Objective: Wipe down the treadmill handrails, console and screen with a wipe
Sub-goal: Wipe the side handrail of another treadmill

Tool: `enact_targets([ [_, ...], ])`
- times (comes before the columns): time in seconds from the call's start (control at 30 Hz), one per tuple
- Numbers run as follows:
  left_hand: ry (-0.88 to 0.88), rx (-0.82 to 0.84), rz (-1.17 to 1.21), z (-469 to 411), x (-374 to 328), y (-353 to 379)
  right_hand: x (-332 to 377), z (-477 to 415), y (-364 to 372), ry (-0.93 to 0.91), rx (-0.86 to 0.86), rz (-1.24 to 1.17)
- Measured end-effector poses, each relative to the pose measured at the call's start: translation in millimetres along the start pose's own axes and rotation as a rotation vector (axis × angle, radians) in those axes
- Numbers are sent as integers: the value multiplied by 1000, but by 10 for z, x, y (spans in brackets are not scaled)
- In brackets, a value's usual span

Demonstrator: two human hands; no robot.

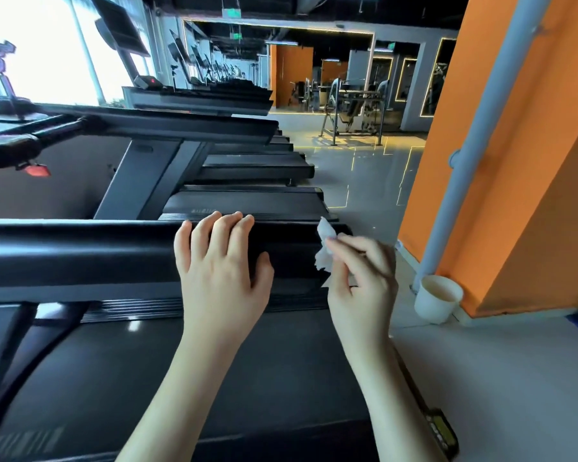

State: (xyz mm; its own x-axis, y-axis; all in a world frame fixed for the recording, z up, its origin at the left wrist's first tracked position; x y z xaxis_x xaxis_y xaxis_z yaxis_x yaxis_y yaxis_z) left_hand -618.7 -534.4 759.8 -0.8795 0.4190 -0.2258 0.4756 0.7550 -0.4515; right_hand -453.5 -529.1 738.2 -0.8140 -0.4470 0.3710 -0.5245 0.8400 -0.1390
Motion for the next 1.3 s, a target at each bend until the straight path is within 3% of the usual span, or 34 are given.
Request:
enact_targets([
  [0.2,-70,20,-7,8,-61,-19,-235,-253,59,87,6,-105],
  [0.4,-91,20,-18,6,-104,-18,-160,216,6,-190,107,-81],
  [0.6,-105,40,-35,15,-113,-24,-214,270,62,-100,-2,-42],
  [0.73,-101,40,-46,14,-120,-35,-160,513,165,-223,83,-49],
  [0.87,-97,49,-48,11,-111,-42,-226,541,191,-263,62,-48],
  [0.93,-90,54,-50,15,-102,-43,-258,560,151,-226,48,-67],
  [1.07,-91,54,-56,18,-104,-47,-308,461,14,21,-60,-137],
  [1.3,-83,44,-60,32,-103,-40,-138,2,51,-1,-29,-118],
])
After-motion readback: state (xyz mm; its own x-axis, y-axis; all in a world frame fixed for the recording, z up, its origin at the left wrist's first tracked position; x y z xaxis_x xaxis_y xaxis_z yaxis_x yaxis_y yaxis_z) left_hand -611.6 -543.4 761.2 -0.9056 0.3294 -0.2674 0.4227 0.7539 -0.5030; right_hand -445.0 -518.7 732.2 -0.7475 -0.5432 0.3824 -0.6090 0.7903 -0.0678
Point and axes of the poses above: each hand's wrist, its own z-axis away from the middle knuckle, its own y-axis out of the palm, x = y × z, the point moved 1 cm from there along -z, towards the middle knuckle, and after that the axes turned 11 degrees about z, right-handed, at the moved point
